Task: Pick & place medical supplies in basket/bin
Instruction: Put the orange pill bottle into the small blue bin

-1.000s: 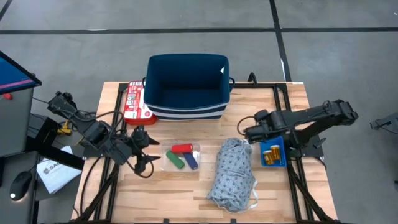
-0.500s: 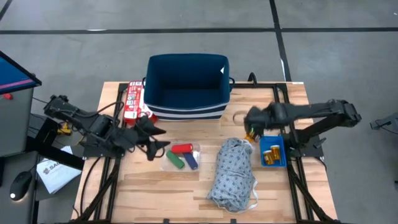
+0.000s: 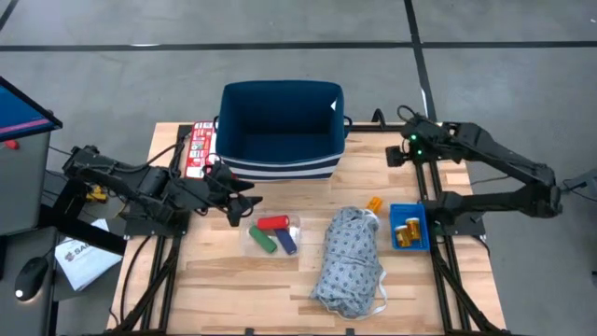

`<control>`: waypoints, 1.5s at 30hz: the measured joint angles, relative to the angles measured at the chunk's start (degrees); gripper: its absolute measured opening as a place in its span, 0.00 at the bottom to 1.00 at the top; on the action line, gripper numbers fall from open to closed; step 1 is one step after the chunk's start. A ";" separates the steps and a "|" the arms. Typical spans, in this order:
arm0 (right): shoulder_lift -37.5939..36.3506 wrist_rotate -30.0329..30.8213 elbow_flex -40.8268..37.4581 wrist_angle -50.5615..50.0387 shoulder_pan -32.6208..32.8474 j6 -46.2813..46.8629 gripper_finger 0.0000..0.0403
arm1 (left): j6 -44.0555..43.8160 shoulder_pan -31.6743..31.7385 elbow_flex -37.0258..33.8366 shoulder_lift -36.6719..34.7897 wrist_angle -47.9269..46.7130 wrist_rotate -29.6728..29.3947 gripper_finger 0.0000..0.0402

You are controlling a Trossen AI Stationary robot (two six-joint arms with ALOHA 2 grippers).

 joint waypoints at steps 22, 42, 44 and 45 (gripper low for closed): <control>23.21 -6.16 -0.04 -2.84 15.40 41.57 0.99 | 4.14 -1.89 0.00 0.00 0.42 6.01 0.66; 42.62 -13.32 -0.11 8.13 18.70 45.64 0.98 | 7.71 -1.89 0.00 -0.59 0.38 12.81 0.66; 43.23 -13.30 -0.11 8.02 18.68 45.17 0.98 | 7.45 -1.89 0.00 -0.78 0.42 12.81 0.66; 43.37 -13.28 -0.11 7.62 18.68 44.99 0.98 | 7.42 -1.89 0.00 -0.79 0.50 12.82 0.66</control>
